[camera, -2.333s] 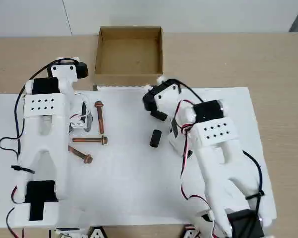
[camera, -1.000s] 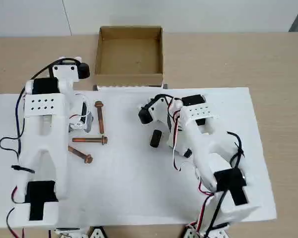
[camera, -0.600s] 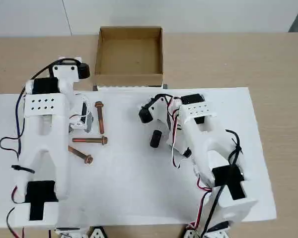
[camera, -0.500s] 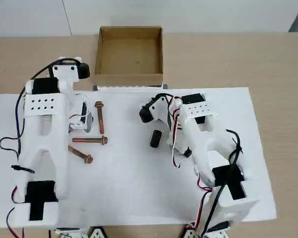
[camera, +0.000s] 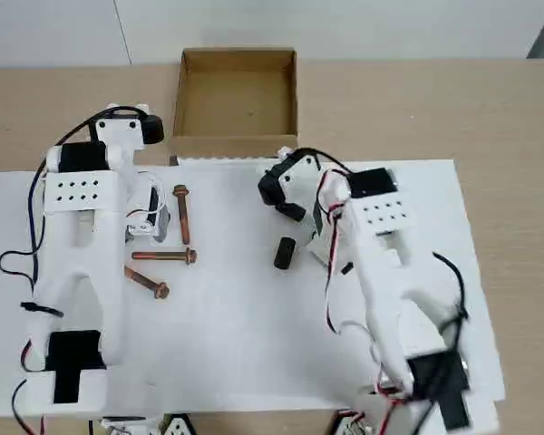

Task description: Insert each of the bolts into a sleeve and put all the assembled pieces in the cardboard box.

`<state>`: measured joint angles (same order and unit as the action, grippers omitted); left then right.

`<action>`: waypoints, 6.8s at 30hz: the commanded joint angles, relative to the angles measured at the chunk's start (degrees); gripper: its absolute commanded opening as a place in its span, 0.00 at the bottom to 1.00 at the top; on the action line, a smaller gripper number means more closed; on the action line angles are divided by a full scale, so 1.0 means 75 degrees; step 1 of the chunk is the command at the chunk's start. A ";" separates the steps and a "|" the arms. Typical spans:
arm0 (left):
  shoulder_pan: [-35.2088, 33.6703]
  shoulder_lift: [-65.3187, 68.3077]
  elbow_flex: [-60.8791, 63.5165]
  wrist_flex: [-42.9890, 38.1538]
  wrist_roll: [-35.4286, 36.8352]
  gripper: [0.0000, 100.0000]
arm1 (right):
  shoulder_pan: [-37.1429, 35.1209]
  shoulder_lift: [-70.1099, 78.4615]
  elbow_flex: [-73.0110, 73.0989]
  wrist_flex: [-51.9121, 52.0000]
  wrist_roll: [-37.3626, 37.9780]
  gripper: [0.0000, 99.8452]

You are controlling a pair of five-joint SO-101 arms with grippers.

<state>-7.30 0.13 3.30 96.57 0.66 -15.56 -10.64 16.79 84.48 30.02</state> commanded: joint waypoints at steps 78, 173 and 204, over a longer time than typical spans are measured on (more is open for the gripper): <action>0.0973 0.4771 -0.4730 -0.0410 0.1137 0.14 | 0.1354 -0.3886 0.0821 0.1764 -0.1676 0.00; 0.2930 -0.6505 0.1530 -0.1524 0.1336 0.00 | 0.1342 -0.9207 0.3481 -0.0170 -0.4044 0.00; 0.2989 -1.3843 0.8785 -0.4736 0.3927 0.01 | -0.2479 -1.2442 0.8815 -0.4952 -0.4021 0.00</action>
<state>14.77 -103.25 69.41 62.81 27.38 -29.89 -103.38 82.29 51.34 -0.04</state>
